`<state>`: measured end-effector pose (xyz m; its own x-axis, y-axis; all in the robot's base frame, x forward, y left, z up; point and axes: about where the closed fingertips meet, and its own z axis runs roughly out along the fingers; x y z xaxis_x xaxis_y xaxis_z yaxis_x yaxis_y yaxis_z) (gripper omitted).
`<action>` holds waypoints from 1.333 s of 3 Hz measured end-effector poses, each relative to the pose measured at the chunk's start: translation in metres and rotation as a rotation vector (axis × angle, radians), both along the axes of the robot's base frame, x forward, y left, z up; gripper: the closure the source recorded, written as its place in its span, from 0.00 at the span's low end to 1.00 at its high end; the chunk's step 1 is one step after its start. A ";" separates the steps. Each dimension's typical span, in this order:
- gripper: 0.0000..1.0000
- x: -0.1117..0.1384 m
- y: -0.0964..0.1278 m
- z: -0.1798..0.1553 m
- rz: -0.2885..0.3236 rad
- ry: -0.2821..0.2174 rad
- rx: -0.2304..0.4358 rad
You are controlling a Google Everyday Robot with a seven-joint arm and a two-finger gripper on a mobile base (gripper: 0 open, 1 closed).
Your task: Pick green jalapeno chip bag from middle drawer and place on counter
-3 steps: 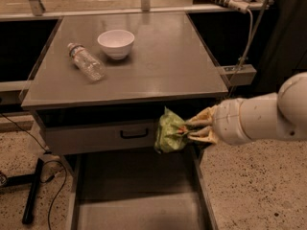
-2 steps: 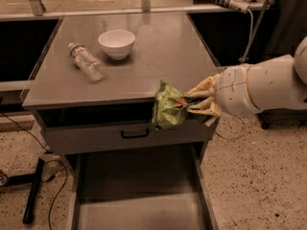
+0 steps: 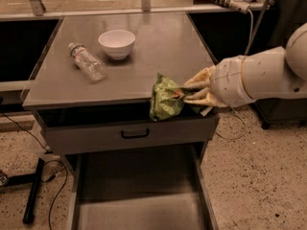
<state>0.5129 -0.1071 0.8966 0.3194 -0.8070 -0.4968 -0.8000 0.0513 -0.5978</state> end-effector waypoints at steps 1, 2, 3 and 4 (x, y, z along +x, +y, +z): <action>1.00 0.057 -0.001 0.005 -0.025 -0.013 0.054; 1.00 0.116 0.004 0.007 -0.095 0.012 0.179; 1.00 0.158 0.013 0.001 -0.157 0.070 0.263; 1.00 0.188 0.024 -0.008 -0.199 0.124 0.312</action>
Offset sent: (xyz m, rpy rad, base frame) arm 0.1918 0.0025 0.0091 0.3536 0.0570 -0.2079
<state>0.7008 -0.0827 0.8886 0.0940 -0.6513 -0.7530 -0.8216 0.3764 -0.4281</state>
